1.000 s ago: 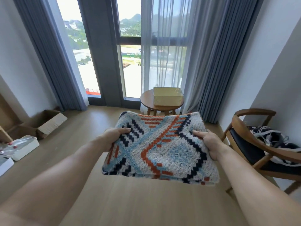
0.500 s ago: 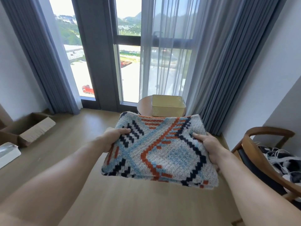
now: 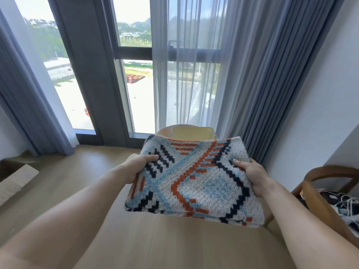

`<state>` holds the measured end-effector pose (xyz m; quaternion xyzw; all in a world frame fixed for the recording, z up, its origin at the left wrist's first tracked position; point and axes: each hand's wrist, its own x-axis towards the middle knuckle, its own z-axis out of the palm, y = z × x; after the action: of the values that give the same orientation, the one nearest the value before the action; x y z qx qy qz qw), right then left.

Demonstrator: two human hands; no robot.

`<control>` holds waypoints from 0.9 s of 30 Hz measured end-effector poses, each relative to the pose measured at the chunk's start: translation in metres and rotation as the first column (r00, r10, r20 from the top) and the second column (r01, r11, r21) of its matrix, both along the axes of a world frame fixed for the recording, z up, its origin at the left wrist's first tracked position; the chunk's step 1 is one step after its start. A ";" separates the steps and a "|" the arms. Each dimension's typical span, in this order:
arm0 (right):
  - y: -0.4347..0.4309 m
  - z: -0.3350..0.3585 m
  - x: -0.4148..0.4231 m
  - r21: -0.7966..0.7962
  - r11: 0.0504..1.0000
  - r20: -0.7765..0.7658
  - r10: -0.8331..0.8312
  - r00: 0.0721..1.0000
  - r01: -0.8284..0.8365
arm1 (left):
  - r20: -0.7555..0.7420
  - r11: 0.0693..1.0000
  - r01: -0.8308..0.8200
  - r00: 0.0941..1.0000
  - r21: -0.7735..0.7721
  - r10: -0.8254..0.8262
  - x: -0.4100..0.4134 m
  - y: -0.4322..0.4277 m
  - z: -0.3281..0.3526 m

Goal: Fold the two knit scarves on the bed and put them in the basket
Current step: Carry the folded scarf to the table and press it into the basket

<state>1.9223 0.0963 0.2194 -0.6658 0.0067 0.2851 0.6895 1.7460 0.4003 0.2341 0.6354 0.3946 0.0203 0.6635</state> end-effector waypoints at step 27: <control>0.221 -0.039 0.363 -0.065 0.994 -0.072 0.080 0.994 -0.084 | -0.049 0.992 -0.123 0.991 -0.030 0.122 0.340 0.197 -0.059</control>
<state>2.2855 0.3170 0.1805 -0.6782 0.0127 0.3357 0.6537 2.0864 0.5977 0.1749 0.5992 0.4487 0.0394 0.6619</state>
